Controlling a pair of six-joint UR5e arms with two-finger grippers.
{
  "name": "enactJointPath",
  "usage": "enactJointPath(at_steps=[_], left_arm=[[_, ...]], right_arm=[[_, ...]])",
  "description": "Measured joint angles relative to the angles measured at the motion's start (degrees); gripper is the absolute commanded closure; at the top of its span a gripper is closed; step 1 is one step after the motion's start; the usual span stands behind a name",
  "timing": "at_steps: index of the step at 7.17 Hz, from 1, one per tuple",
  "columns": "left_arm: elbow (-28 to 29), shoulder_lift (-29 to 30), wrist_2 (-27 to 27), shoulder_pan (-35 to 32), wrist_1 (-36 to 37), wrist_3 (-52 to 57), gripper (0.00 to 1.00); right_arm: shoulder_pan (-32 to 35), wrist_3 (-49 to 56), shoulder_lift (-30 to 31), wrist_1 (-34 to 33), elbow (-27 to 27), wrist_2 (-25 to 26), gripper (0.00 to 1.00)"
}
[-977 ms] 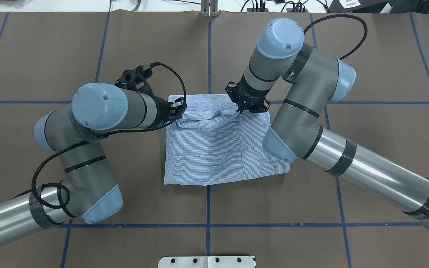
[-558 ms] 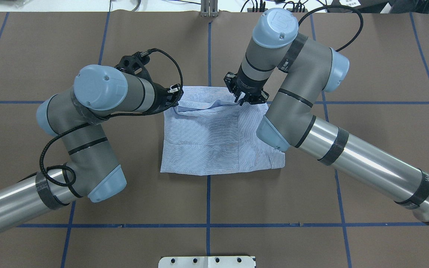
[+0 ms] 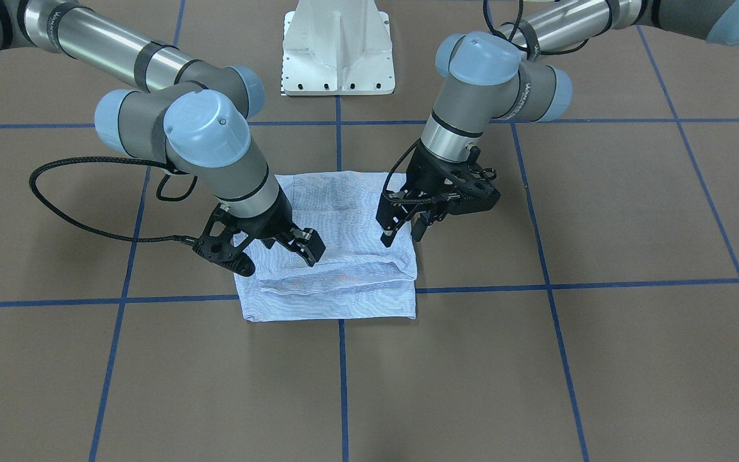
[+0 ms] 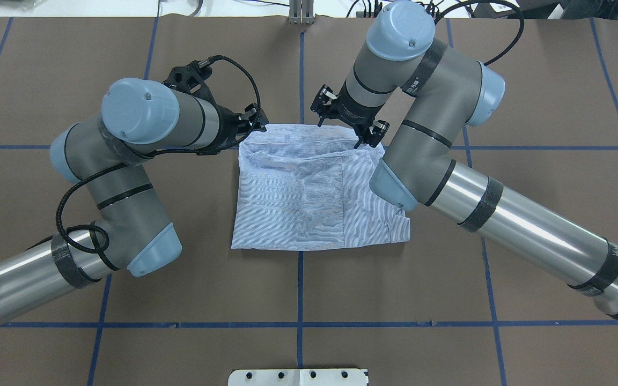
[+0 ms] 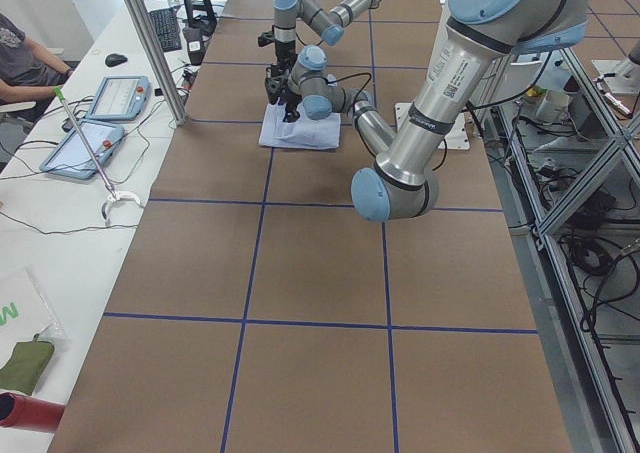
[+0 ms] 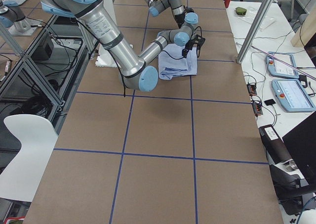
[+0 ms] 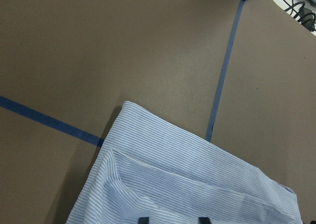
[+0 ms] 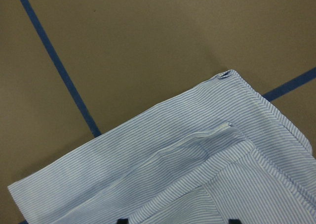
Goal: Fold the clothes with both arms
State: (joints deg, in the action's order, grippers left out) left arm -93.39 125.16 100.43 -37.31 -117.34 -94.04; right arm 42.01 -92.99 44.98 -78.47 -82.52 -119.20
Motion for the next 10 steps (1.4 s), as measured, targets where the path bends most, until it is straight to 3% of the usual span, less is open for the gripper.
enactJointPath(at_steps=[2, 4, 7, 10], left_arm=[[-1.87, -2.73, 4.79, -2.51, 0.45, 1.80, 0.00], [-9.64, -8.15, 7.45, -4.71, 5.11, 9.05, 0.00], [-18.40, -15.20, 12.28, -11.96, 15.65, 26.04, 0.00], [-19.25, -24.47, 20.95, -25.20, 16.82, 52.95, 0.00]], right_arm=[[0.25, 1.47, 1.06, -0.15, -1.88, 0.69, 0.00], [3.60, 8.84, 6.83, -0.72, -7.81, 1.15, 0.00], [12.09, 32.68, 17.36, -7.11, -16.14, 0.04, 0.00], [24.12, 54.60, 27.07, -9.54, -17.57, -10.01, 0.00]])
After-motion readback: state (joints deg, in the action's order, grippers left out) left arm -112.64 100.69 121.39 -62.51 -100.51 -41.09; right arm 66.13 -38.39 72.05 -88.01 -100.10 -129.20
